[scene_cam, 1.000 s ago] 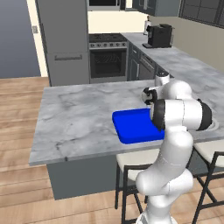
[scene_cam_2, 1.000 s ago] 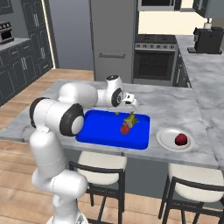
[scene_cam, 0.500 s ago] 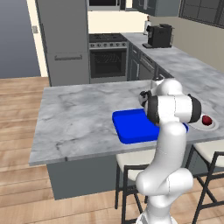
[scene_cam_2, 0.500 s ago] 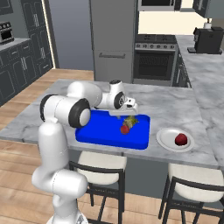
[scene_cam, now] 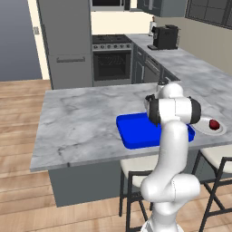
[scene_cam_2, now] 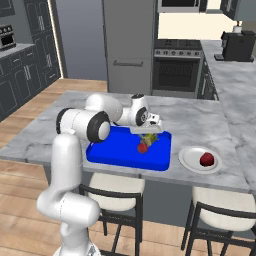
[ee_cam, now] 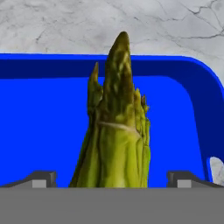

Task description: Create a steak meal by picking up the steak and asparagus from the tray and placing them on the plate. Leave the apple on the tray.

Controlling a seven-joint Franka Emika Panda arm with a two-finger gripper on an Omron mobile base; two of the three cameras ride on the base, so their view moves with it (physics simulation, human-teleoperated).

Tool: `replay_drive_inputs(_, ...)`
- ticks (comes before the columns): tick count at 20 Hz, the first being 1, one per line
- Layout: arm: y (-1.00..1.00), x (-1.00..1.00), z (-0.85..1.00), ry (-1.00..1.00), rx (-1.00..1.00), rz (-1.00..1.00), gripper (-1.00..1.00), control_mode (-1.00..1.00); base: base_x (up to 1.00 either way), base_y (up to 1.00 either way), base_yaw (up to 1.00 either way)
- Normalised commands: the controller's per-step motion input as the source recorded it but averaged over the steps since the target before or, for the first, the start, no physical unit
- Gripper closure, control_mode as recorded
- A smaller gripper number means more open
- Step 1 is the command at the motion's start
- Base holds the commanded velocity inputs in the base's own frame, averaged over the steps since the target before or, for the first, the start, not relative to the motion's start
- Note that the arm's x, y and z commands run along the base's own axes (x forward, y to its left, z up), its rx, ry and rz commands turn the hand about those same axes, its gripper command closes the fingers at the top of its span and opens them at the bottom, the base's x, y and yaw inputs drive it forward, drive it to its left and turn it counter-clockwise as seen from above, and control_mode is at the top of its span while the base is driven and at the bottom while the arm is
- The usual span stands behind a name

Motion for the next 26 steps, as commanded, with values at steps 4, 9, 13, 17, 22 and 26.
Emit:
replay_drive_inputs(4, -0.19, 0.09, -0.38, 0.04, 0.0, 0.0, -1.0, -1.0, 0.0, 0.0, 0.0)
replay_drive_inputs(9, -0.03, 0.0, -0.39, 0.01, 0.0, 0.0, 1.0, -1.0, 0.0, 0.0, 0.0)
replay_drive_inputs(13, 0.0, 0.0, -0.14, -0.01, 0.0, 0.0, 1.0, -1.0, 0.0, 0.0, 0.0)
replay_drive_inputs(17, 0.0, -0.09, 0.19, -0.03, 0.0, 0.0, 1.0, -1.0, 0.0, 0.0, 0.0)
replay_drive_inputs(22, 0.0, -0.17, 0.96, 0.0, 0.0, 0.0, 1.0, -1.0, 0.0, 0.0, 0.0)
replay_drive_inputs(26, -0.02, -0.41, 0.86, -0.02, 0.0, 0.0, 1.0, -1.0, 0.0, 0.0, 0.0)
